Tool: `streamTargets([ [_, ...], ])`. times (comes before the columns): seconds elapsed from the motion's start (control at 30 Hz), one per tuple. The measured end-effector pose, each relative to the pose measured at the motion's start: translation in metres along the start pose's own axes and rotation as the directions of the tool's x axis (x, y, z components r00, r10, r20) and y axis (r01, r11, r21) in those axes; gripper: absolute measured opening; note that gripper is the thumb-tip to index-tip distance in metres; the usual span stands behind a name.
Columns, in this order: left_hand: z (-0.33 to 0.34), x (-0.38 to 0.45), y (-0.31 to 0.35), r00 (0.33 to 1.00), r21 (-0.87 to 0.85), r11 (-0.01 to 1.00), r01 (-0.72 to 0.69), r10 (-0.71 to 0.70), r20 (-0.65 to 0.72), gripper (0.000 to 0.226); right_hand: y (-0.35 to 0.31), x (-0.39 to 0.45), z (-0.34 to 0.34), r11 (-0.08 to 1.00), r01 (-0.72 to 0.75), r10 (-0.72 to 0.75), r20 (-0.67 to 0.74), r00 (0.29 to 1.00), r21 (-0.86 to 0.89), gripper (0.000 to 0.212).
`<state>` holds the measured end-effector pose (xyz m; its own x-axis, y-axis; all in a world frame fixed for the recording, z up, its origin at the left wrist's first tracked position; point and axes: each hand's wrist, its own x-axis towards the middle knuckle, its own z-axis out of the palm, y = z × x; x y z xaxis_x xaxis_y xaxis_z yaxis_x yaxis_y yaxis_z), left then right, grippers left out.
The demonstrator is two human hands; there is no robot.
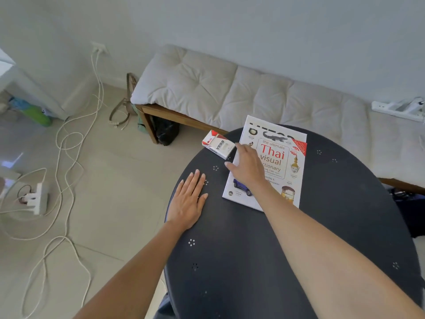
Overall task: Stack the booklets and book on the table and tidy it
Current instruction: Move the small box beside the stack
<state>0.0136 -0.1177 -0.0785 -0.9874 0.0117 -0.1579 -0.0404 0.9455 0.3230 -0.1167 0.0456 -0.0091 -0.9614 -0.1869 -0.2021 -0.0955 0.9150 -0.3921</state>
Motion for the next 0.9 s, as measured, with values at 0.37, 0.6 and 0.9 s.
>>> streamTargets([
  [0.37, 0.002, -0.001, 0.000, 1.000, -0.004, 1.000, -0.007, 0.007, -0.023, 0.058, -0.015, 0.031, 0.019, 0.977, 0.099, -0.107, -0.033, 0.994, -0.187, 0.070],
  [0.6, 0.000, 0.000, 0.004, 1.000, 0.016, 1.000, -0.011, 0.011, 0.008, 0.057, -0.014, 0.022, 0.002, 0.999, -0.009, 0.004, -0.160, 0.987, -0.032, 0.059],
  [0.9, -0.002, 0.026, 0.026, 0.999, 0.036, 0.999, -0.021, 0.020, 0.030, 0.056, 0.060, -0.024, -0.032, 0.933, -0.301, 0.353, -0.341, 0.871, 0.198, 0.060],
])
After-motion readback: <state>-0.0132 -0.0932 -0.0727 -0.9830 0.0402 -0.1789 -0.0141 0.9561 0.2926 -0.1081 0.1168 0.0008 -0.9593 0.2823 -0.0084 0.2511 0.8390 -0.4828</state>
